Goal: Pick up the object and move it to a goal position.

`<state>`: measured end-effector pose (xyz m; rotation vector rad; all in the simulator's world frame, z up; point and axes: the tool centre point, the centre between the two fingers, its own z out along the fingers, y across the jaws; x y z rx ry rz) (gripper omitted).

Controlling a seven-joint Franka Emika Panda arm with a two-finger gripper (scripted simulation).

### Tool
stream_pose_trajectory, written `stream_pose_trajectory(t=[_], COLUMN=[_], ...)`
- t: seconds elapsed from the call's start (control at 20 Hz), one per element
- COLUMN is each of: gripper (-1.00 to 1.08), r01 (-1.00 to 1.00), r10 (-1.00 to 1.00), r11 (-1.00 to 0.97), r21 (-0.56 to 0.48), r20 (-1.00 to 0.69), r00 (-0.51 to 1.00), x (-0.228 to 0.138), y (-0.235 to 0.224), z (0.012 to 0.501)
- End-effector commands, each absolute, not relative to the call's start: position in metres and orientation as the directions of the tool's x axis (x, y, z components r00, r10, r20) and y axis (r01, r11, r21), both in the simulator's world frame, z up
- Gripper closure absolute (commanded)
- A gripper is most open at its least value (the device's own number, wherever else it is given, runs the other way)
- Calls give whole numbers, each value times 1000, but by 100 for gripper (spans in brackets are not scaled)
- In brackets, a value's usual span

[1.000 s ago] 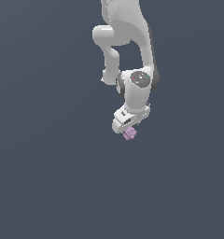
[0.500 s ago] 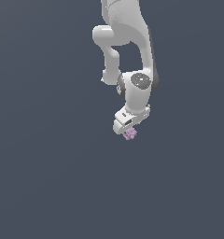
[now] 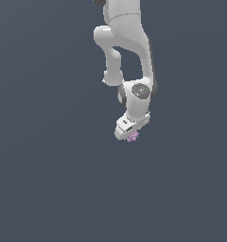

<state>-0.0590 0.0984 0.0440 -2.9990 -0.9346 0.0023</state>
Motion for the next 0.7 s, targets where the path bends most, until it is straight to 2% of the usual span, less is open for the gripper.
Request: stream_pose_trajectory(t=[0.0, 0.05, 0.1, 0.65], gripper=[-92, -92, 108, 108], r01=[568, 568, 568, 569], r10=[568, 568, 568, 569], r11=[-823, -823, -823, -823], r21=[0, 0, 0, 1], r20=[0, 0, 0, 1], r00=[823, 823, 823, 823], x=[-58, -58, -58, -58], y=[98, 98, 98, 98], z=[40, 40, 40, 41])
